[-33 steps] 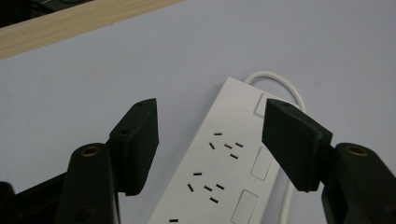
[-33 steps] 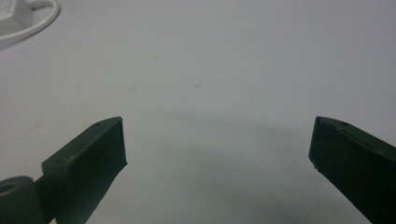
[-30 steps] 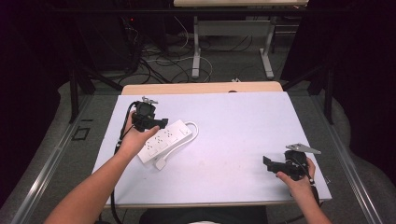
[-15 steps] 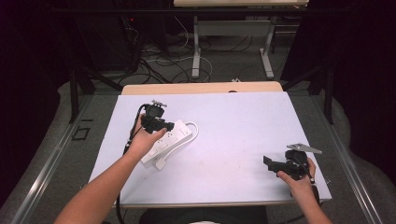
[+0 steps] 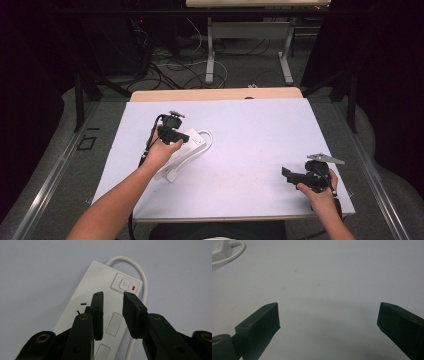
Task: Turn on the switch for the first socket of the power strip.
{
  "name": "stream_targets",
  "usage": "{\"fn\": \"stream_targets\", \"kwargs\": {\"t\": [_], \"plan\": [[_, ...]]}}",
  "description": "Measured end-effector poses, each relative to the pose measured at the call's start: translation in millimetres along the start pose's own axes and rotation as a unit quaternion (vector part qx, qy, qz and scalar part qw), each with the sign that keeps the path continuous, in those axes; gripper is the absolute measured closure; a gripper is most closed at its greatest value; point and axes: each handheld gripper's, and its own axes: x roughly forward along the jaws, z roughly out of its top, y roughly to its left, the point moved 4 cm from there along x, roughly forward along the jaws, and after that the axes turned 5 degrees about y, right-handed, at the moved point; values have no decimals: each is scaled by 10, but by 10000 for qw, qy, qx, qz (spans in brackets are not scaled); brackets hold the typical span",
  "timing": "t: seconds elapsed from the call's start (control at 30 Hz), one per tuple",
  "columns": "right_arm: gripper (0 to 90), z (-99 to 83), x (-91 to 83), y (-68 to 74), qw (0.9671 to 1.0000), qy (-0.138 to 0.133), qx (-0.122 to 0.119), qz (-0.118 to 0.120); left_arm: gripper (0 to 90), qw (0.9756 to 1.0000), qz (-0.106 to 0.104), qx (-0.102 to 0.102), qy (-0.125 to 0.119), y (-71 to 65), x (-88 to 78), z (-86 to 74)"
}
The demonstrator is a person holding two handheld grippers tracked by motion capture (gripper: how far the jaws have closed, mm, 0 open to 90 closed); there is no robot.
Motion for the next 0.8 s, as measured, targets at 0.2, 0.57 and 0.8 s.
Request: {"fn": "stream_targets", "kwargs": {"t": [0.2, 0.57, 0.8], "plan": [[39, 0, 1, -5, 10000, 5, 23, 4, 768, 9999, 14, 35, 101, -29, 71, 1], [41, 1, 2, -12, 10000, 1, 22, 16, 860, 9996, 41, 10, 262, -71, 154, -2], [42, 1, 3, -15, 10000, 1, 28, 28, 899, 9993, 22, 34, 360, -82, 202, -13]]}}
